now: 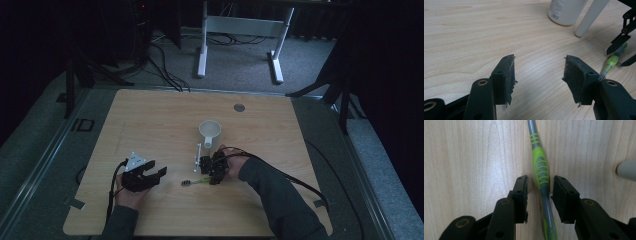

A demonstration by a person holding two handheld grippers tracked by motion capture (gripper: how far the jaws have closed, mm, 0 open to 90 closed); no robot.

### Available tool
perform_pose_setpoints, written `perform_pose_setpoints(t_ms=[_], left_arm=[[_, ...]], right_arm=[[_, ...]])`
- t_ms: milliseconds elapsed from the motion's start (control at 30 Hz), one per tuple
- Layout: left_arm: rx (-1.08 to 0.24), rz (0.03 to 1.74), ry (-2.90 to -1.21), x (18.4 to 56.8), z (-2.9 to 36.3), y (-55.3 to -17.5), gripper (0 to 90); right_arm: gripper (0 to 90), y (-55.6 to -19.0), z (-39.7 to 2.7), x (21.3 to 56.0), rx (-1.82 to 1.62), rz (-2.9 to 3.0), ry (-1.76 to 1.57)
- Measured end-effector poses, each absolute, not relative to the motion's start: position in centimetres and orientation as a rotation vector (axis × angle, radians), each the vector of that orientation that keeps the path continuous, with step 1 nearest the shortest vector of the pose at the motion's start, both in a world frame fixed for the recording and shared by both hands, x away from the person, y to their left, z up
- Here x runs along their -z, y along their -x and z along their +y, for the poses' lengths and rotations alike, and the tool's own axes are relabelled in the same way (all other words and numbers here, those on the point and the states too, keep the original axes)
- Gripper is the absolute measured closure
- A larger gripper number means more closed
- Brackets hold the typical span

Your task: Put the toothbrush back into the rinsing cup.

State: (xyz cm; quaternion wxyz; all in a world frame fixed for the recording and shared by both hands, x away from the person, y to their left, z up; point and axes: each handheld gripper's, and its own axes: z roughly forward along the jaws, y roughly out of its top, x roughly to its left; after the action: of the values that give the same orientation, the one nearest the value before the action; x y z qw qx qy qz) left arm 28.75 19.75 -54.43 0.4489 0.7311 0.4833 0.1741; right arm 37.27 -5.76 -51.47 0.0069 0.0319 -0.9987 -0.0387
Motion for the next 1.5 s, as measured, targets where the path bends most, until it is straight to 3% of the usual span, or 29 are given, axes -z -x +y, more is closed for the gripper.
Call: perform_pose_setpoints(t_ms=[300,933,1500], left_arm=[[-0.431,1.196,-1.808,54.43,19.73,-28.74,43.1],[-0.427,1.195,-1.810,54.45,19.69,-28.72,43.1],[-0.431,1.202,-1.797,54.36,19.94,-28.70,43.1]], right_arm=[[66.2,-37.23,-5.64,51.75,0.084,-3.135,-0.109],[78.7,-36.62,-4.86,51.80,-0.013,-3.159,-0.178],[80.5,-36.37,-5.36,51.71,0.071,-3.160,-0.148]])
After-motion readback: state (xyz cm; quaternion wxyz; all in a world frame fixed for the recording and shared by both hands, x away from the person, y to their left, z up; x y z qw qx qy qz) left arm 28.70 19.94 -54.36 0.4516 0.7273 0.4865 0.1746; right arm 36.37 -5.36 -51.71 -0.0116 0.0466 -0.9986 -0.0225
